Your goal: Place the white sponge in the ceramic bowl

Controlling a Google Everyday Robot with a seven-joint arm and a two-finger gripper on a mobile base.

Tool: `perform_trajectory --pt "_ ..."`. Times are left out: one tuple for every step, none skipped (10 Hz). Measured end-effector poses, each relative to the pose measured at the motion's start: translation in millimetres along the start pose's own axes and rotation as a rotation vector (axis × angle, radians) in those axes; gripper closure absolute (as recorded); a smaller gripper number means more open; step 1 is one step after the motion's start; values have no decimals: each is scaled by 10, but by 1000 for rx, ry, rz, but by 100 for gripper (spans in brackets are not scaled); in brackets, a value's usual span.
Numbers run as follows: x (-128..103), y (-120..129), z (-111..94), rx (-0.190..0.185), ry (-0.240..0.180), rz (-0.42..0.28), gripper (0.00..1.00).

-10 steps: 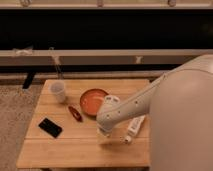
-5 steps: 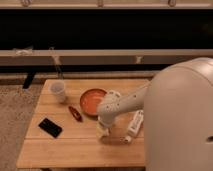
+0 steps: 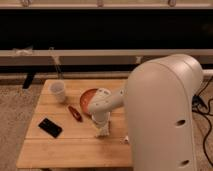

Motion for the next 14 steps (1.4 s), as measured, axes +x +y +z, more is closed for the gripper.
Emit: perform_trajectory --pt "27 8 18 -3 8 5 55" --pt "45 -2 19 -3 11 10 65" --pt "49 -2 19 -3 11 11 76" --pt "53 -3 20 -3 12 12 86" --pt "54 -3 19 -3 12 12 94" --pt "58 -3 19 -3 13 13 99" --pt "60 0 20 -4 13 13 100" --pt "64 -1 21 -4 14 13 100" --pt "71 -1 15 -3 14 14 100" --pt "119 0 -28 9 15 17 100" --pt "185 25 -134 29 12 20 100" --pt "246 58 -327 54 3 17 100" --pt "317 74 -527 74 1 18 100" --pt "363 94 -758 96 -4 15 100"
